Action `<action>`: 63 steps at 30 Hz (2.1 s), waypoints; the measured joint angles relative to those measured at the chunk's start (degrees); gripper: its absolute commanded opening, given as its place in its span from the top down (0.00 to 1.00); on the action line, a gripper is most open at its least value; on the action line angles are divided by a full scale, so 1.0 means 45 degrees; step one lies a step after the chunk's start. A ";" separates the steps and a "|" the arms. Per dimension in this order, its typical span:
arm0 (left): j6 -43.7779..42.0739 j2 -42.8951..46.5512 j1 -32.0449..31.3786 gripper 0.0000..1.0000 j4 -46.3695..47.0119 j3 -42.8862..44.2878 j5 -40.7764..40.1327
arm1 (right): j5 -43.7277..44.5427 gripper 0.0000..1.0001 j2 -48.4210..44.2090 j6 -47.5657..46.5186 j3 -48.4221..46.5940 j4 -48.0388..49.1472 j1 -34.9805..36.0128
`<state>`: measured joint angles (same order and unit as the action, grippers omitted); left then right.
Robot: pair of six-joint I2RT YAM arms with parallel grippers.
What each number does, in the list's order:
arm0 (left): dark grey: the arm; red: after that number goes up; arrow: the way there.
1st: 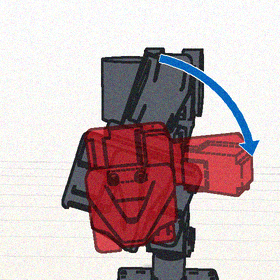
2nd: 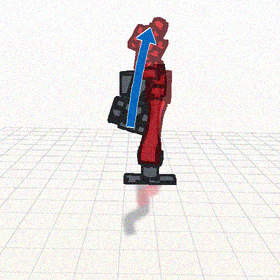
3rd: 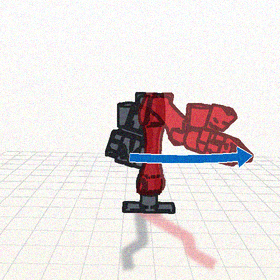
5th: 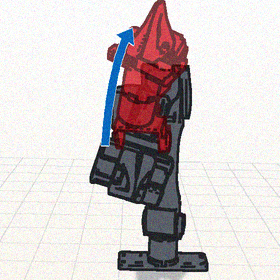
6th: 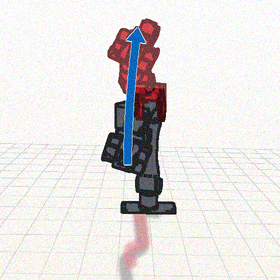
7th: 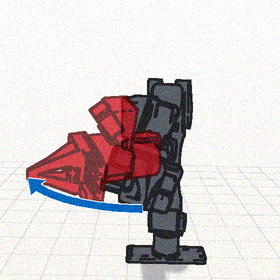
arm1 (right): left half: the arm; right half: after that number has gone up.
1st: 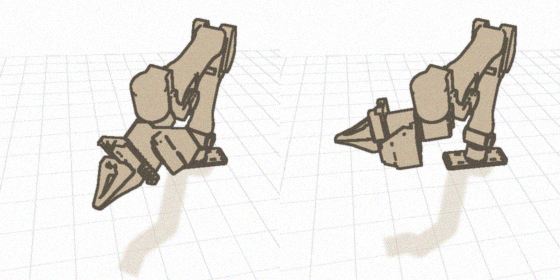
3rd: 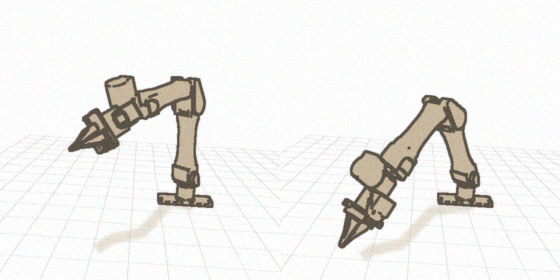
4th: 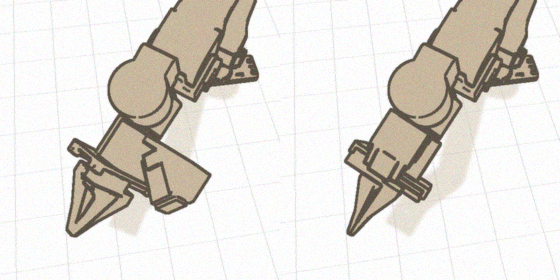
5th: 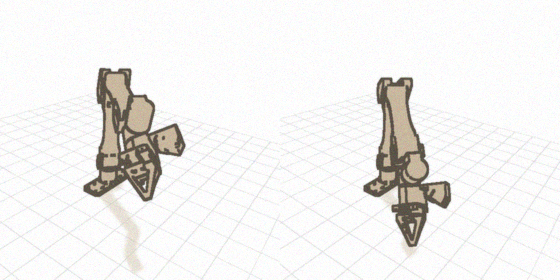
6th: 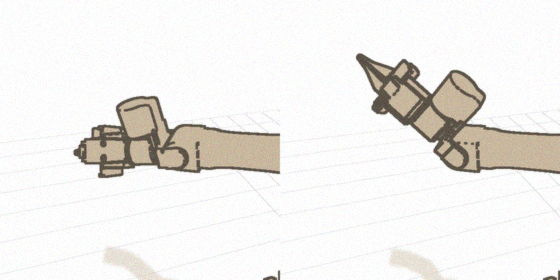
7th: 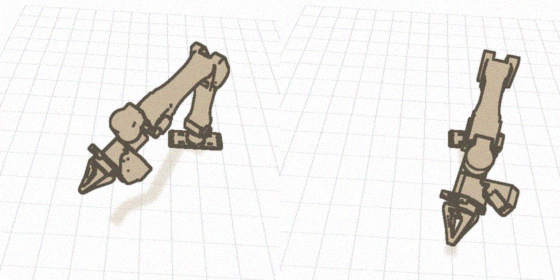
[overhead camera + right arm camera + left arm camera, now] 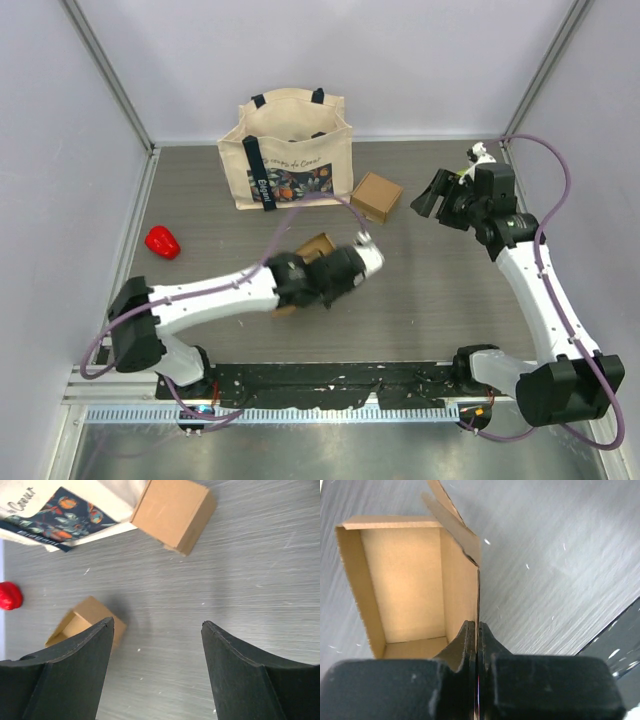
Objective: Fold the paper box
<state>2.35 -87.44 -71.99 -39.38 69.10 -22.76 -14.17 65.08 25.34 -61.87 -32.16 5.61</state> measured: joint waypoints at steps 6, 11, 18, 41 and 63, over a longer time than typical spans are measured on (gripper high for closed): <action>0.5241 0.1409 0.4600 1.00 -0.0505 0.1753 0.2764 | 0.1870 0.24 -0.0015 -0.0675 0.0423 -0.0471 0.1277; 1.1157 0.2225 0.6960 1.00 -0.1156 0.2045 0.3118 | 0.2293 0.23 -0.0141 -0.1020 0.2089 0.0384 0.4988; 1.6480 0.0355 0.7796 1.00 -0.4750 0.4634 0.2278 | 0.3478 0.23 -0.2390 -0.2079 0.5149 0.3196 1.0200; 2.1269 -0.0092 0.8218 0.25 -0.7407 0.3759 0.1535 | 1.0870 0.99 0.2341 -0.4401 0.4906 1.0559 1.4188; 0.7587 1.0088 0.9729 0.00 0.8694 -1.0176 0.2467 | 0.1161 0.99 0.0937 -0.5411 0.5872 0.9394 0.6640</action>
<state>36.49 -42.04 -28.21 -0.25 23.31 -11.66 -8.95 69.30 0.99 -35.44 10.11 35.48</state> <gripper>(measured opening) 0.996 0.039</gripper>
